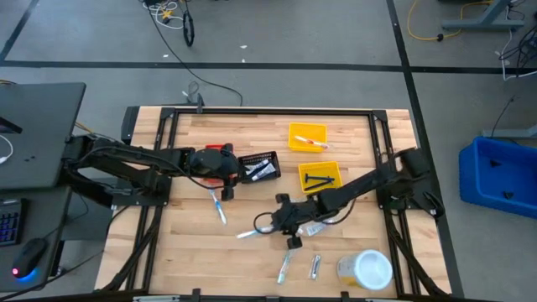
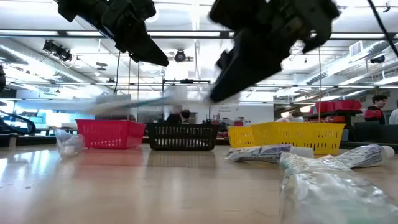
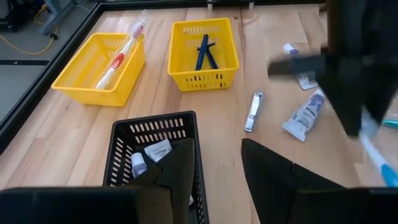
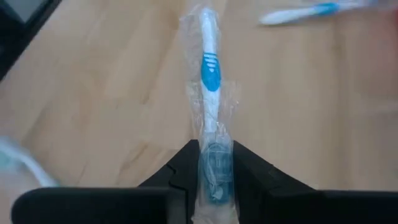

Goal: Pick & Place Travel size toiletries
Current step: Put the blue toothbrush into the top yellow bin

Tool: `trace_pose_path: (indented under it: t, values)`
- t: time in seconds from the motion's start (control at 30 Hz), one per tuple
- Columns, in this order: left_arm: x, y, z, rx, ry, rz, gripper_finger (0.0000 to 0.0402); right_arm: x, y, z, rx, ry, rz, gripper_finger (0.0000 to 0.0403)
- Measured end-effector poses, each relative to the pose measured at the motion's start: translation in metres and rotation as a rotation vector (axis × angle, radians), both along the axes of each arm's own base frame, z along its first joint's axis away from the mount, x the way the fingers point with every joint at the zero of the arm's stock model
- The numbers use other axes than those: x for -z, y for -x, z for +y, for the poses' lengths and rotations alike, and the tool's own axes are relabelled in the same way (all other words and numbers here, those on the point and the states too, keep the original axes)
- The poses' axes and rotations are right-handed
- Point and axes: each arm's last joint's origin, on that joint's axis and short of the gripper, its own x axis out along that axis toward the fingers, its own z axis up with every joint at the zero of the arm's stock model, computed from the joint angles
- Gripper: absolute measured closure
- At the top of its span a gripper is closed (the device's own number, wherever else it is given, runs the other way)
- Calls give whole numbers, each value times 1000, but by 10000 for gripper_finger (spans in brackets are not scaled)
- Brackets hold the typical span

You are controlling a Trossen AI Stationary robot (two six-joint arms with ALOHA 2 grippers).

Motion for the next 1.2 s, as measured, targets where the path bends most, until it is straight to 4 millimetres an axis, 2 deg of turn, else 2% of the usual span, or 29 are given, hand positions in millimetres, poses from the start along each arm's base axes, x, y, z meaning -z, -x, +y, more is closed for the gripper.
trace_pose_path:
  t: [0.23, 0.5, 0.73, 0.9, 1.2]
  values:
    - [-1, 0, 0, 0, 0, -8, 260, -47, 39, -23, 157, 111, 113, 325]
    - [-1, 0, 0, 0, 0, -10, 260, -74, 84, -57, 427, 195, 290, 323]
    - [-1, -1, 0, 14, -25, -10, 260, -103, 105, -77, 518, 253, 209, 323]
    - [-1, -1, 0, 14, -25, -12, 260, -110, 117, -102, 658, 340, 228, 322]
    - [-2, -1, 0, 12, -21, -19, 260, -102, 117, -159, 889, 318, 328, 321]
